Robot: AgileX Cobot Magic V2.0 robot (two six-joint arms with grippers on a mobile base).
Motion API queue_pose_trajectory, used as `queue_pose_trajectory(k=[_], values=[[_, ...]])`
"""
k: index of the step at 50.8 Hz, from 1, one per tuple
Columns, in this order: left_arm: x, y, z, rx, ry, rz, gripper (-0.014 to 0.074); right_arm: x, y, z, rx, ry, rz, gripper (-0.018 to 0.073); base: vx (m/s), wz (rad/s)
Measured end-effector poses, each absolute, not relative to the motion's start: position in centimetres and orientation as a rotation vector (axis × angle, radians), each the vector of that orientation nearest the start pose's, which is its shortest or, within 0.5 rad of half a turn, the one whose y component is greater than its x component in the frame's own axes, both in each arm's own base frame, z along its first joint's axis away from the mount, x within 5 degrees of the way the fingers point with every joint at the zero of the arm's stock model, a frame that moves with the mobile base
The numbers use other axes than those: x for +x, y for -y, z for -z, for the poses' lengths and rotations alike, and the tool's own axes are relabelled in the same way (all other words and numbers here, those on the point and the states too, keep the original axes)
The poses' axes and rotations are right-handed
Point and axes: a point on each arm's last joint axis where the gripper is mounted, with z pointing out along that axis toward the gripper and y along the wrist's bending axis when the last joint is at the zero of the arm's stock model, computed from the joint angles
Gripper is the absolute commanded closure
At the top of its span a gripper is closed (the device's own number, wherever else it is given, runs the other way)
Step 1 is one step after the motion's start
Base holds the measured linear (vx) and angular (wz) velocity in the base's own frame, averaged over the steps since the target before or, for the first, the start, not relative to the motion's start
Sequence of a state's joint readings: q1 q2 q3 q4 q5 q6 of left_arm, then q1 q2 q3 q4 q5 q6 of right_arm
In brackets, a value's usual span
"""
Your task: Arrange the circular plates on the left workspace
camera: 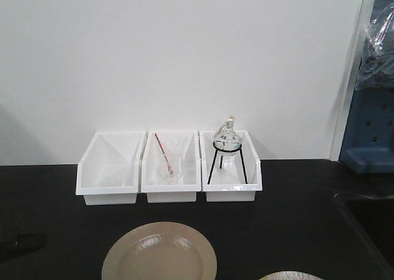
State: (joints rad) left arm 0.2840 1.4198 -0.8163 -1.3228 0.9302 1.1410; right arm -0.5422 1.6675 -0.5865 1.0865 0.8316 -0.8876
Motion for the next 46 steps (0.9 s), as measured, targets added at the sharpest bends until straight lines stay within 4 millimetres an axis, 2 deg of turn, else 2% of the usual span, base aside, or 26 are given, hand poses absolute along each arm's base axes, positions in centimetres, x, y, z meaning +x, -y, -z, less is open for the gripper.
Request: queue_pose_trajectory(k=[4, 8, 10, 12, 15, 19, 23, 37, 41, 46], values=[[27.2, -0.5, -26.2, 0.063, -2.191, 0.928, 0.0600, 23.3, 5.8, -13.1, 0.682, -2.606, -0.979, 0.0099, 0.00, 0.00], [27.1, -0.5, -26.1, 0.064, -2.191, 0.931, 0.0600, 23.8, 5.0, -12.9, 0.672, -2.593, -1.007, 0.0217, 0.00, 0.00], [27.1, -0.4, -26.1, 0.066, -2.192, 0.935, 0.0599, 23.9, 4.8, -12.7, 0.671, -2.591, -1.011, 0.0297, 0.00, 0.00], [27.1, -0.4, -26.1, 0.067, -2.192, 0.937, 0.0598, 24.1, 4.6, -12.7, 0.677, -2.583, -1.019, 0.0428, 0.00, 0.00], [27.1, -0.4, -26.1, 0.069, -2.191, 0.939, 0.0597, 24.2, 4.4, -12.7, 0.677, -2.573, -1.023, 0.0564, 0.00, 0.00], [27.1, -0.4, -26.1, 0.071, -2.193, 0.939, 0.0597, 24.4, 4.1, -13.3, 0.683, -2.533, -1.084, 0.0573, 0.00, 0.00], [27.0, -0.4, -26.1, 0.079, -2.199, 0.937, 0.0597, 24.4, 4.1, -14.0, 0.675, -2.504, -1.071, 0.0564, 0.00, 0.00], [26.9, -0.4, -25.9, 0.100, -2.219, 0.929, 0.0597, 24.3, 4.8, -17.8, 0.640, -2.370, -0.832, 0.0564, 0.00, 0.00], [26.9, -0.4, -25.9, 0.099, -2.220, 0.929, 0.0597, 24.8, 4.3, -18.7, 0.619, -2.332, -0.843, 0.0564, 0.00, 0.00], [26.9, -0.4, -25.9, 0.101, -2.221, 0.929, 0.0597, 26.3, 2.2, -20.1, 0.545, -2.294, -0.920, 0.0564, 0.00, 0.00]])
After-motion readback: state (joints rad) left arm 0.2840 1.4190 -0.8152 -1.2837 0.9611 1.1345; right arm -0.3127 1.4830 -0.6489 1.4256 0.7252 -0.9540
